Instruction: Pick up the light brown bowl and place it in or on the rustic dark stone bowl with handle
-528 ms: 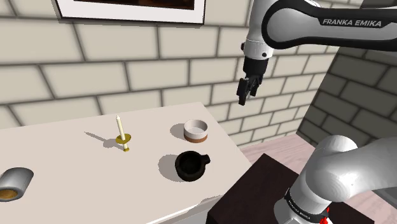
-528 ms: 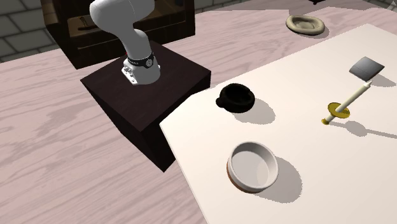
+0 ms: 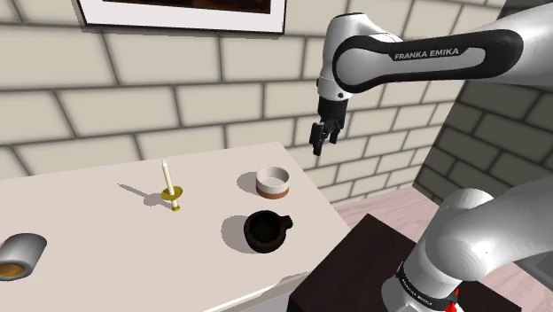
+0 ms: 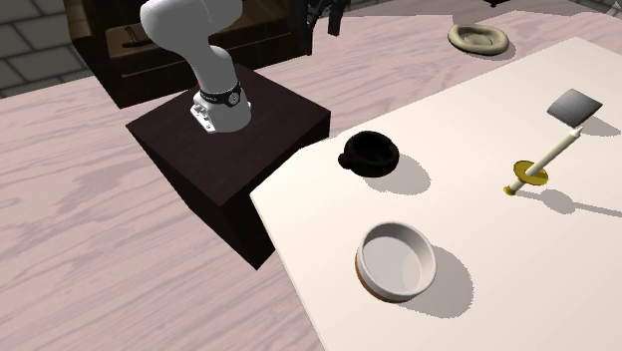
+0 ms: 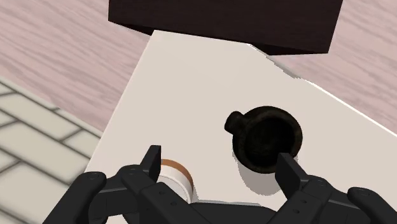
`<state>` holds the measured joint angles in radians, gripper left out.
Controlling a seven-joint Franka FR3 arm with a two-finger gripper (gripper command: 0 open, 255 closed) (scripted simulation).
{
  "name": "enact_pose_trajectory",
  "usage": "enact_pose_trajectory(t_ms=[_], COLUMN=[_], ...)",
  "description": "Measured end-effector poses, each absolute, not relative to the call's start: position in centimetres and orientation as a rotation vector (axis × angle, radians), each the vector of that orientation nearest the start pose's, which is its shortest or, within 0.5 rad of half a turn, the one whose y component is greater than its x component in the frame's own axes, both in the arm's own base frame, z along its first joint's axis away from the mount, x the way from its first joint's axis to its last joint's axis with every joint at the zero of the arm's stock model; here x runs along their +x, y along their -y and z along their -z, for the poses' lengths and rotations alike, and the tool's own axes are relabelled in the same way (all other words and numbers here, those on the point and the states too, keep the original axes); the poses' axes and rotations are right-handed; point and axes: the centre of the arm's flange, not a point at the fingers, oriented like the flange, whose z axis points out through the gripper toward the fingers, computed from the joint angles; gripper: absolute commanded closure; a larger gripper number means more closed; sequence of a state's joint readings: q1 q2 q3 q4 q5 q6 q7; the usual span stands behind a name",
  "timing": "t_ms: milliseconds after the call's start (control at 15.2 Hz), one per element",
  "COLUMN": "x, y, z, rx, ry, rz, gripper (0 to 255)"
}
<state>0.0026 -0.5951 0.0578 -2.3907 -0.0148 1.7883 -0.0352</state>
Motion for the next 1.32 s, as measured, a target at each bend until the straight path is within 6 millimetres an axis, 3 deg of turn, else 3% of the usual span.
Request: enact_pose_trajectory(t_ms=[1320], x=[55.5], y=[-1.2], z=[-34.2], rx=[-3.167], ry=[0.087], rz=[-0.007], gripper=[0])
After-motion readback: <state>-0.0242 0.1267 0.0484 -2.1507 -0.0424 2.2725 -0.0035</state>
